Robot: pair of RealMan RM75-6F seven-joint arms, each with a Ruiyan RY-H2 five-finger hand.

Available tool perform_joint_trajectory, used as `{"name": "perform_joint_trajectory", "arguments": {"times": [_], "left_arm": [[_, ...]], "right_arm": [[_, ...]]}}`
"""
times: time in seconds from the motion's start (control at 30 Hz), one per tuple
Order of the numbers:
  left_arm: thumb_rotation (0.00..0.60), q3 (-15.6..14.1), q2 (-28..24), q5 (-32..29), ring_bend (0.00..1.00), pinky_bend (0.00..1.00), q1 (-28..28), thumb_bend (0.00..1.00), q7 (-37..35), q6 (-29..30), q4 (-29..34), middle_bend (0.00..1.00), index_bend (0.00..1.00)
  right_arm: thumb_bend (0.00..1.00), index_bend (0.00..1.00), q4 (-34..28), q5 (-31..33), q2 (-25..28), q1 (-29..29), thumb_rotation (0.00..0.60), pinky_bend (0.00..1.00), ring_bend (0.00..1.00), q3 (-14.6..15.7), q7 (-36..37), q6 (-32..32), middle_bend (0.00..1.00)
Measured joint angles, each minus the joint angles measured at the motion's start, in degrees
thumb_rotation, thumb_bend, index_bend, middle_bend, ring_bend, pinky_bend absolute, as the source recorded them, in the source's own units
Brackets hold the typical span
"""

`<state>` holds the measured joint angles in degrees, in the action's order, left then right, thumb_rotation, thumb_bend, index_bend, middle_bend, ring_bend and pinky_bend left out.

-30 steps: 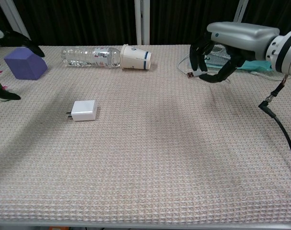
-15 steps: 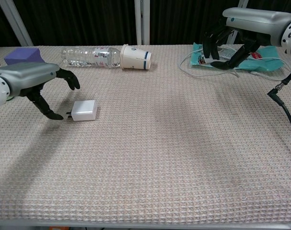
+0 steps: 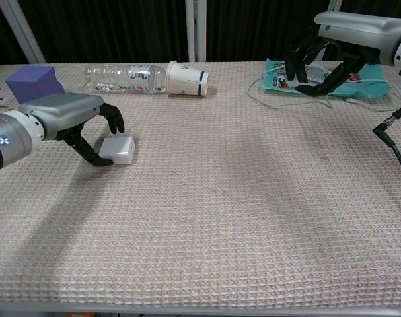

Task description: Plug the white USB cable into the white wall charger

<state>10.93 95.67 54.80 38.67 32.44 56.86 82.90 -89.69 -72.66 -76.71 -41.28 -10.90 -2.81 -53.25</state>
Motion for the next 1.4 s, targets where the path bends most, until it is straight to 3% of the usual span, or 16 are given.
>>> {"name": "perform_joint_trajectory", "arguments": {"times": [0.13, 0.8, 1.4], "left_arm": [[0.444, 0.17, 0.12, -0.77, 0.14, 0.08, 0.36, 0.22, -0.26, 0.36, -0.57, 0.30, 0.32], [0.503, -0.35, -0.41, -3.49, 0.14, 0.08, 2.23, 0.23, -0.71, -1.04, -2.95, 0.30, 0.32], [0.509, -0.60, 0.04, -4.57, 0.14, 0.08, 3.37, 0.27, -2.44, -2.14, -3.84, 0.32, 0.34]], "right_arm": [[0.33, 0.63, 0.38, -0.20, -0.13, 0.13, 0.600, 0.26, 0.27, 0.09, 0.74, -0.14, 0.57], [0.33, 0.64, 1.53, -0.72, -0.31, 1.12, 0.600, 0.26, 0.27, 0.53, 2.65, -1.13, 0.57], [0.33, 0.64, 2.69, -0.62, -0.79, 1.47, 0.600, 0.26, 0.27, 0.66, 3.16, -1.12, 0.57]]}}
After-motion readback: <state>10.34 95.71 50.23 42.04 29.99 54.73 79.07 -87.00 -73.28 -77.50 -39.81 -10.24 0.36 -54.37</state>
